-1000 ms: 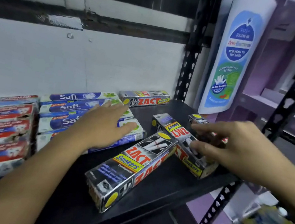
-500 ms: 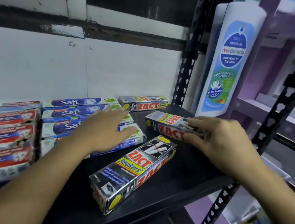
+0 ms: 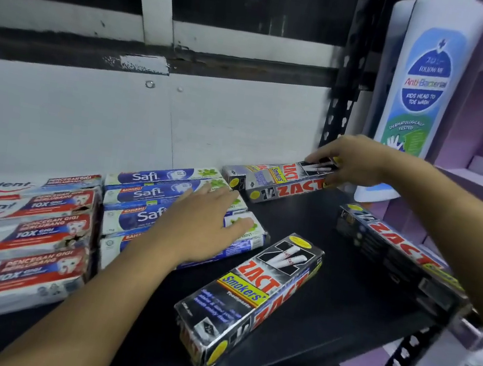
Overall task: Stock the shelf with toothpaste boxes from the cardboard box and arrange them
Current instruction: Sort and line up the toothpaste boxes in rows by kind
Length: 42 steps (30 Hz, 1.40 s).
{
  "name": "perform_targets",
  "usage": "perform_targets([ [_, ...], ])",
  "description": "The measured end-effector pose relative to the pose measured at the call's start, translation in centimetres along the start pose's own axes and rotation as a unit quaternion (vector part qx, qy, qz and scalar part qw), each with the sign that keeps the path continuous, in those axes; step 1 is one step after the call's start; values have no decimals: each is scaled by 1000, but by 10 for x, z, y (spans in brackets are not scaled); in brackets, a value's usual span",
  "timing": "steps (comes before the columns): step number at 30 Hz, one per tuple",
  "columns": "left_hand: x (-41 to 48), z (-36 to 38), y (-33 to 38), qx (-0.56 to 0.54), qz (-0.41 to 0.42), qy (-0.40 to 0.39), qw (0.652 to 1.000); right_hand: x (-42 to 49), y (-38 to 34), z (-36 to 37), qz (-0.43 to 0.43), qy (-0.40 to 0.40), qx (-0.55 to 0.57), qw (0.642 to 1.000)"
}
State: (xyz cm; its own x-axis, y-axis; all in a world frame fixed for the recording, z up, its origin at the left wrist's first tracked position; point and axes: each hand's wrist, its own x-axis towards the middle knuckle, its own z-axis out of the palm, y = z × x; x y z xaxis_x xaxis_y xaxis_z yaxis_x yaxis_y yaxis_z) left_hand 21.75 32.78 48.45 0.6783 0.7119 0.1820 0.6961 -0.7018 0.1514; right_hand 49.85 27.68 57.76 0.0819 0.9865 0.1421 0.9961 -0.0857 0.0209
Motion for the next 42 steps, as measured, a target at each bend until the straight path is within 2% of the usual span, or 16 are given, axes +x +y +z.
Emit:
perform_targets([
  [4,-1,-1,0,-2,-1,-3,1000,16,2,29,4,-58,4,998],
  [6,-2,-1,2,-1,-2,-6,1000,19,2,43,13,-59,21,998],
  [16,-3,-3,2,1,-1,-5,1000,7,-49,55,46,5,98,994],
  [23,-1,-2,0,0,-3,-5,1000,10,-49,80,79,104,184,974],
  [33,0,0,1,4,-6,-7,1000,23,-49,111,29,182,188,965],
  [42,-2,-4,5,6,-15,-21,1000,30,-50,121,21,181,165,969],
])
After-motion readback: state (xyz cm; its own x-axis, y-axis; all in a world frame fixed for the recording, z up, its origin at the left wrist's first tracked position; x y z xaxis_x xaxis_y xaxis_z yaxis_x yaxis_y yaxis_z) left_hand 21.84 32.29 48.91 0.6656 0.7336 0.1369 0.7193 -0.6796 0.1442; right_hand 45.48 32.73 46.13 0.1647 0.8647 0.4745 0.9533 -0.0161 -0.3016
